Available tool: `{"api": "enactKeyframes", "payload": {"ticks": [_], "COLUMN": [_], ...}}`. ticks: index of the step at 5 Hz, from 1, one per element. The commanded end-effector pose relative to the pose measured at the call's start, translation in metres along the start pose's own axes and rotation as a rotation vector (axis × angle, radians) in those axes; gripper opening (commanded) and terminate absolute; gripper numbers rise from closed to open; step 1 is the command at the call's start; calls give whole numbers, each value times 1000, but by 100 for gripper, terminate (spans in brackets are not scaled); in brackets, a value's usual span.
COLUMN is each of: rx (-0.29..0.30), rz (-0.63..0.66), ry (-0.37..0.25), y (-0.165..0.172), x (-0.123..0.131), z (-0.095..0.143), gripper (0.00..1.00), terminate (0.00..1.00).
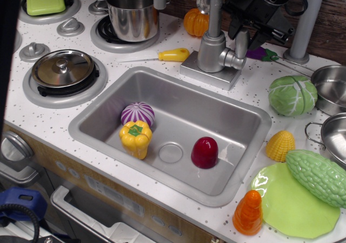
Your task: Turn lever vertical to front
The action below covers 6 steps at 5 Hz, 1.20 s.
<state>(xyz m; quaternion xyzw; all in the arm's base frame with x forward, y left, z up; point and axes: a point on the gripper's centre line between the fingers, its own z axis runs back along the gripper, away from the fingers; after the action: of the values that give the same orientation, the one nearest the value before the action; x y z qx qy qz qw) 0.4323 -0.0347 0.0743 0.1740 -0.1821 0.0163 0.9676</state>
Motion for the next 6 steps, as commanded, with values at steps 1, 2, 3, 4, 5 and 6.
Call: {"api": "enactKeyframes", "payload": {"ticks": [1,2,3,4,5,6], "rx": [-16,-72,-96,-111,-123,-168], "rz": [37,54,56,57,63,74], "ry": [-35,-30,-28,-20,-21,-18], "y": [5,7,10,10,7,5], "x": [-8,-16,-24,-31,-39,-44], "z": [28,18,8,3,-3,-11], "gripper": [0,0,0,0,0,0], "terminate": [0,0,0,0,0,0]}}
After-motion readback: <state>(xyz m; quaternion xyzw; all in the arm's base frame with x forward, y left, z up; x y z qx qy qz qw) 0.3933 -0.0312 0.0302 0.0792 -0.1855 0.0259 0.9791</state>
